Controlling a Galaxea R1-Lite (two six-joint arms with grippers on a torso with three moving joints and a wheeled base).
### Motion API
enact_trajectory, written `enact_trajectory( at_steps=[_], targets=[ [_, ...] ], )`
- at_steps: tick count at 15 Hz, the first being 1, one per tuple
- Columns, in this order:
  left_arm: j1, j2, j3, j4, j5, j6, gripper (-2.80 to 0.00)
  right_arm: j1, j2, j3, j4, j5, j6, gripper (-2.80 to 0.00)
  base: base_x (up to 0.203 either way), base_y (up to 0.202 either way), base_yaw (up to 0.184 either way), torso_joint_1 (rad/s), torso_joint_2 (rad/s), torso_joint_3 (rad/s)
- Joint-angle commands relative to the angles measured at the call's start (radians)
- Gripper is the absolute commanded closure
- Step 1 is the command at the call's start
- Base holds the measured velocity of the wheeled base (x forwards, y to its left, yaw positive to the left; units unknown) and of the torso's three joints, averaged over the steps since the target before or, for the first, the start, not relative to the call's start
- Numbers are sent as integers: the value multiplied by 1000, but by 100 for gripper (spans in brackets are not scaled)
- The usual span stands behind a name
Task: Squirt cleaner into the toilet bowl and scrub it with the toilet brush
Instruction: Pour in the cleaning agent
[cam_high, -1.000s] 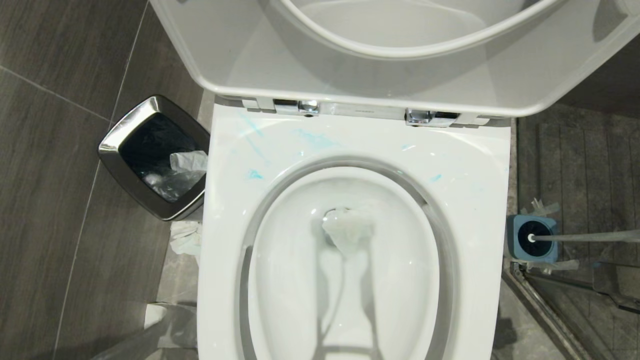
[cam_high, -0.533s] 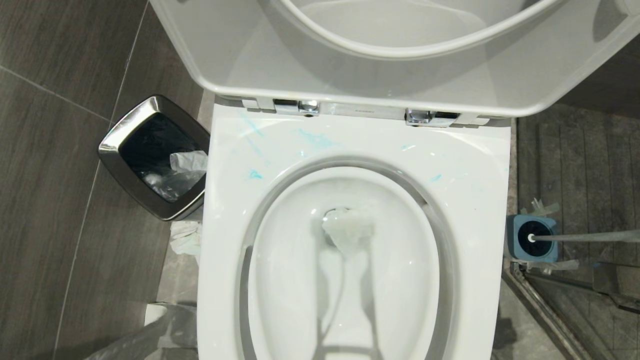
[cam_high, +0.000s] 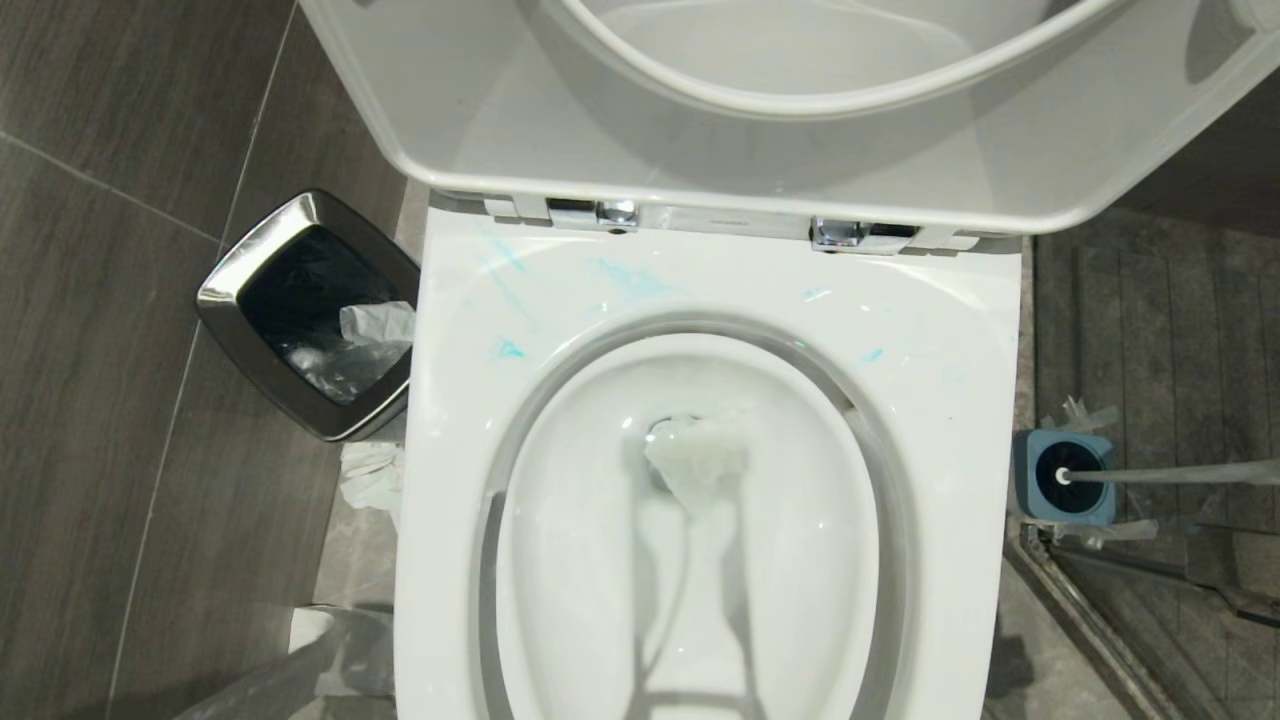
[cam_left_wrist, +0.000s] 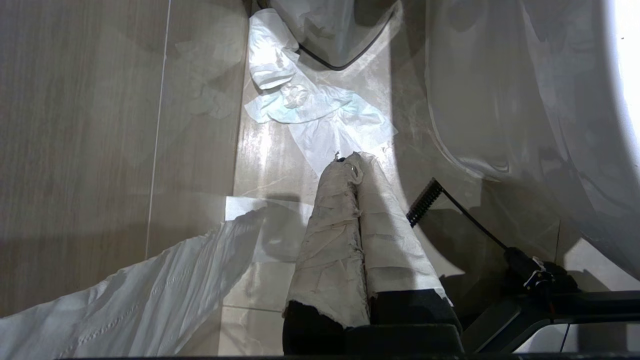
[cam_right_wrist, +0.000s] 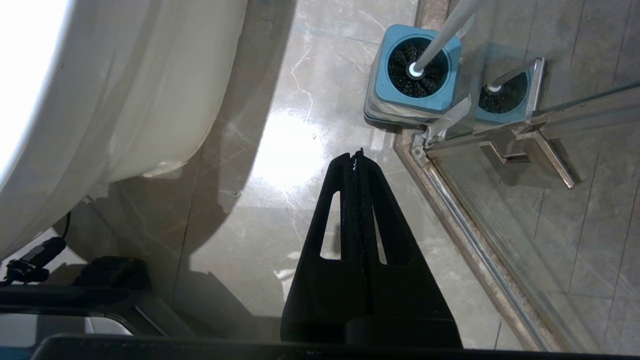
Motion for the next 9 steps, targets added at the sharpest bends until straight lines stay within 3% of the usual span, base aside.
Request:
enact_trajectory(
  at_steps=[1,9],
  targets=[
    [0,0,8,-1,0,0,0,1,0,6,0,1,-1,0,0,0,0,0,0,0],
    [0,0,8,-1,0,0,0,1,-1,6,0,1,-1,0,0,0,0,0,0,0]
  ],
)
